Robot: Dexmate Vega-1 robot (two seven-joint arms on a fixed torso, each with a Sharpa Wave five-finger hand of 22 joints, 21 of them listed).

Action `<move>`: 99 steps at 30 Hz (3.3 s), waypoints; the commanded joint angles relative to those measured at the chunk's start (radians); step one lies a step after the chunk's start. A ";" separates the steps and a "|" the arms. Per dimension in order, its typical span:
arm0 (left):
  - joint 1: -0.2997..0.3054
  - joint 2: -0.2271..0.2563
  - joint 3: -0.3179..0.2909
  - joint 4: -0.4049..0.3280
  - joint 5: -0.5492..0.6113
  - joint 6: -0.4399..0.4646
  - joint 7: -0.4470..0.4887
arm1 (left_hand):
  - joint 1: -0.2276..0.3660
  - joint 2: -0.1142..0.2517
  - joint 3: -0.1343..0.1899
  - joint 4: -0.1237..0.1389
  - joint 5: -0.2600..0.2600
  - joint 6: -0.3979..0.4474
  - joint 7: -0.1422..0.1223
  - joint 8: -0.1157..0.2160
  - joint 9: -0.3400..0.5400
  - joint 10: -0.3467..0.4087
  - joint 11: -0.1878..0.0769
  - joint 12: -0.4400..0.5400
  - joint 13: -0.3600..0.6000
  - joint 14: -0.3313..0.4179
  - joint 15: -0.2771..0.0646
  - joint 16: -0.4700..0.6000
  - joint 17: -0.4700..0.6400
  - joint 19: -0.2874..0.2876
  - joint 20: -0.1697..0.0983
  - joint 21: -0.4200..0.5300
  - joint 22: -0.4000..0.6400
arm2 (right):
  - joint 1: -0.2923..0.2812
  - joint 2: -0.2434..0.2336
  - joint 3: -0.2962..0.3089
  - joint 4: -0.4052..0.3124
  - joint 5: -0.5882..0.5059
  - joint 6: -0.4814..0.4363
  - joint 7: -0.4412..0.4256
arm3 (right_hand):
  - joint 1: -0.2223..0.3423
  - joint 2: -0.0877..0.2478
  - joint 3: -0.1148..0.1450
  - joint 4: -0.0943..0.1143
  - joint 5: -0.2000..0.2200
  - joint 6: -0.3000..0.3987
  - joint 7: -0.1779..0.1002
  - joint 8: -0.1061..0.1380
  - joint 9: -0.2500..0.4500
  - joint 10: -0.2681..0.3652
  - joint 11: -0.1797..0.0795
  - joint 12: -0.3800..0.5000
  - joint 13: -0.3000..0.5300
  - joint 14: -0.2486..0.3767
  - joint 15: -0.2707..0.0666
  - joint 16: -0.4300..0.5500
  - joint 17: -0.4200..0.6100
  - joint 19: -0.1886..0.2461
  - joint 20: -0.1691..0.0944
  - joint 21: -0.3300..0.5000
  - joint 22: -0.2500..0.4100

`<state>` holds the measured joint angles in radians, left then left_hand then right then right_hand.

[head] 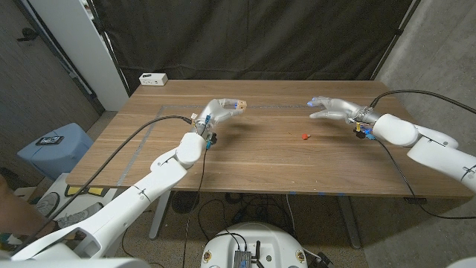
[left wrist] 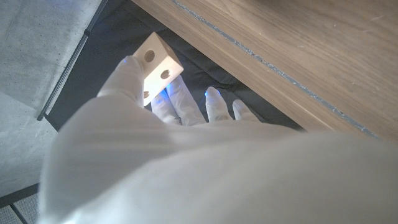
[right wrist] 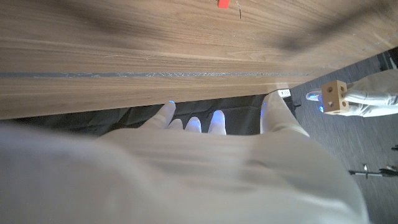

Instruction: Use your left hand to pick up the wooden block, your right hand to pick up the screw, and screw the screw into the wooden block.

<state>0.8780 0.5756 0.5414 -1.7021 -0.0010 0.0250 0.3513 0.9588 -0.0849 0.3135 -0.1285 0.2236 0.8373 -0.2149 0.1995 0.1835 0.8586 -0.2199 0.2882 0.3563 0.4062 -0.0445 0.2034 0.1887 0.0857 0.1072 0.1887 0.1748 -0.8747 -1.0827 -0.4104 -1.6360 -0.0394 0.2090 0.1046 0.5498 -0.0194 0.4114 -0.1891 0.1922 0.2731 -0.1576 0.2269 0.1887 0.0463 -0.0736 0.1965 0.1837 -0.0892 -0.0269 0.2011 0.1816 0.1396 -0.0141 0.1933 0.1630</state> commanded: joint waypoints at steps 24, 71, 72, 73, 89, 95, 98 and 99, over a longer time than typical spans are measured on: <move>0.031 -0.040 -0.021 0.044 -0.143 -0.096 -0.017 | -0.009 0.024 -0.007 0.006 -0.010 -0.013 -0.001 -0.003 0.006 -0.013 -0.001 -0.009 0.008 -0.001 -0.100 0.005 0.004 -0.001 0.004 0.004 0.003 | 0.093 -0.038 -0.081 -0.071 -0.308 -0.049 0.107 | 0.105 -0.053 0.025 0.002 -0.008 -0.027 -0.021 -0.007 0.008 -0.044 -0.015 -0.016 0.007 -0.002 0.019 -0.008 0.002 -0.004 0.026 -0.010 0.003; 0.050 -0.062 -0.014 0.080 -0.219 -0.161 -0.056 | -0.015 0.036 -0.014 0.007 -0.017 -0.006 0.002 0.000 0.006 -0.013 -0.001 -0.014 0.017 -0.002 -0.099 0.007 0.003 -0.001 0.002 0.006 0.004 | 0.223 -0.006 -0.180 0.028 -0.702 0.173 0.047 | 0.164 -0.104 0.036 0.015 -0.010 -0.061 -0.058 -0.009 0.019 -0.125 -0.033 -0.019 0.009 0.002 0.014 -0.004 0.006 0.002 0.042 -0.005 0.005; 0.052 -0.060 -0.014 0.075 -0.218 -0.156 -0.054 | -0.015 0.036 -0.014 0.007 -0.017 -0.006 0.002 0.001 0.006 -0.013 -0.001 -0.014 0.017 -0.002 -0.099 0.007 0.003 -0.001 0.002 0.006 0.004 | 0.226 -0.005 -0.183 0.032 -0.708 0.177 0.046 | 0.165 -0.104 0.036 0.015 -0.010 -0.060 -0.059 -0.008 0.019 -0.126 -0.033 -0.019 0.009 0.002 0.013 -0.004 0.006 0.002 0.042 -0.005 0.005; 0.053 -0.059 -0.015 0.074 -0.219 -0.158 -0.056 | -0.014 0.036 -0.014 0.007 -0.017 -0.005 0.002 0.001 0.006 -0.013 -0.001 -0.014 0.017 -0.003 -0.099 0.006 0.003 -0.002 0.002 0.006 0.004 | 0.228 -0.003 -0.185 0.034 -0.715 0.178 0.046 | 0.165 -0.105 0.036 0.015 -0.010 -0.059 -0.059 -0.007 0.019 -0.126 -0.034 -0.018 0.009 0.003 0.014 -0.003 0.006 0.002 0.041 -0.005 0.005; 0.070 -0.046 -0.019 0.048 -0.225 -0.150 -0.059 | -0.014 0.040 -0.016 0.006 -0.019 -0.005 0.001 0.001 0.006 -0.015 -0.001 -0.017 0.019 -0.006 -0.097 0.006 0.003 -0.004 0.002 0.006 0.004 | 0.253 0.017 -0.210 0.065 -0.728 0.185 0.080 | 0.171 -0.112 0.037 0.016 -0.008 -0.062 -0.060 -0.003 0.024 -0.138 -0.032 -0.018 0.009 0.000 0.013 -0.004 0.007 -0.002 0.040 -0.007 0.006; 0.076 -0.042 -0.023 0.042 -0.225 -0.152 -0.057 | -0.014 0.042 -0.016 0.006 -0.019 -0.003 0.003 0.001 0.006 -0.016 -0.001 -0.018 0.020 -0.006 -0.097 0.006 0.003 -0.005 0.002 0.006 0.004 | 0.262 0.026 -0.220 0.077 -0.734 0.184 0.087 | 0.174 -0.113 0.038 0.017 -0.008 -0.063 -0.060 -0.002 0.026 -0.139 -0.031 -0.016 0.009 -0.001 0.014 -0.005 0.008 -0.005 0.040 -0.008 0.006; 0.079 -0.040 -0.024 0.039 -0.226 -0.151 -0.058 | -0.014 0.043 -0.017 0.006 -0.020 -0.004 0.002 0.001 0.006 -0.016 -0.001 -0.018 0.020 -0.007 -0.097 0.006 0.003 -0.005 0.004 0.006 0.004 | 0.267 0.030 -0.225 0.085 -0.735 0.184 0.090 | 0.175 -0.114 0.038 0.018 -0.008 -0.058 -0.059 0.001 0.027 -0.139 -0.031 -0.016 0.009 -0.001 0.014 -0.005 0.009 -0.005 0.041 -0.007 0.006; 0.079 -0.039 -0.024 0.039 -0.227 -0.151 -0.059 | -0.014 0.043 -0.017 0.005 -0.020 -0.003 0.002 0.001 0.006 -0.016 -0.001 -0.019 0.021 -0.007 -0.097 0.006 0.003 -0.005 0.004 0.006 0.004 | 0.268 0.032 -0.227 0.088 -0.734 0.183 0.092 | 0.175 -0.114 0.038 0.018 -0.008 -0.057 -0.059 0.002 0.027 -0.139 -0.031 -0.016 0.009 -0.001 0.014 -0.005 0.009 -0.005 0.040 -0.008 0.006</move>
<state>0.9453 0.5272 0.5224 -1.6498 -0.2245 -0.1290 0.2947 0.9433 -0.0505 0.3016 -0.1239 0.2069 0.8272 -0.2145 0.1950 0.1841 0.8480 -0.2199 0.2698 0.3737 0.4050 -0.0429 0.2034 0.1883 0.0842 0.1088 0.1887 0.1745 -0.6236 -1.0654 -0.6199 -1.5719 -0.7616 0.3903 0.1773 0.7165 -0.1288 0.4431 -0.1738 0.1849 0.2089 -0.2110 0.2191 0.2119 -0.0862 -0.1054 0.1808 0.1883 -0.0929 -0.0125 0.1943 0.1888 0.1358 0.0252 0.1845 0.1651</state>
